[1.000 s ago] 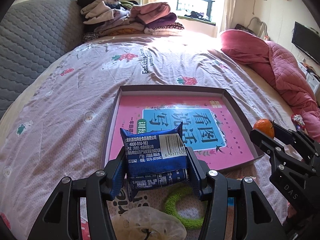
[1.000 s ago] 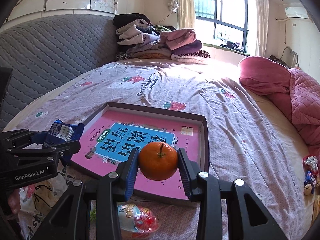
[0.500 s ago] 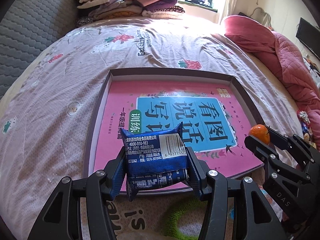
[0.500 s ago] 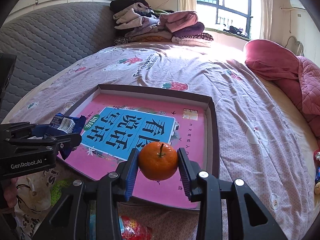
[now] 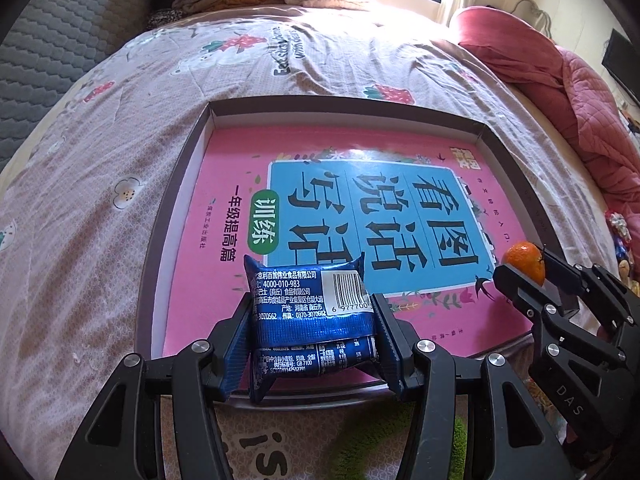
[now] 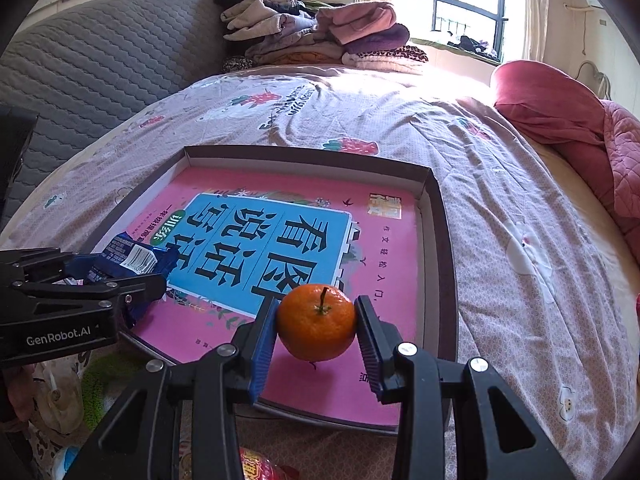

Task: Organize objects
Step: 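Lower the snack packet and orange into the tray and open both tools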

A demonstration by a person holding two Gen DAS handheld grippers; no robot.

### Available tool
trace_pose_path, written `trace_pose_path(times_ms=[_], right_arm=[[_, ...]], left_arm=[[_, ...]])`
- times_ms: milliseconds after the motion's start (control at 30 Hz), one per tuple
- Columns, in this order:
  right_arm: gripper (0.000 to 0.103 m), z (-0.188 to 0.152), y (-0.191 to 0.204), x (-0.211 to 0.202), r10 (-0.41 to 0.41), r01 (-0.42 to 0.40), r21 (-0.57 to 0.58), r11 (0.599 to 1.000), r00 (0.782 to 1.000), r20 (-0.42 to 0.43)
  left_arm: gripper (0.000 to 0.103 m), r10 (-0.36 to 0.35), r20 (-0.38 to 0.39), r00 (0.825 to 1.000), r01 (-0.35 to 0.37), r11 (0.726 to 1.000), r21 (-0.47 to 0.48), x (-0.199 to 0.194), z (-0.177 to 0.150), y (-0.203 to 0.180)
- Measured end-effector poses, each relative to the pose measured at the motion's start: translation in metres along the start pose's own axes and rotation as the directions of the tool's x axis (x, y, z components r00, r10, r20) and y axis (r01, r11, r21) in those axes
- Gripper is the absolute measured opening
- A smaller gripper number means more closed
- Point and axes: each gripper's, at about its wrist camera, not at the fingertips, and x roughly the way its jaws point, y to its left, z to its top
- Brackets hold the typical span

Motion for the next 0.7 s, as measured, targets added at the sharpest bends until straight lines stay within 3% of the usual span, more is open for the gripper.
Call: trace_pose_path(times_ms=[700], right_arm=[[0.040,-0.0010,0.0021,0.0031,0.004,-0.004,0.009,1.000,0.999,-0.032]], left_arm=[[0.058,-0.021,0.000,1.000,0.021,0.999,-0.050,-0.0037,0.0036,0.0062]])
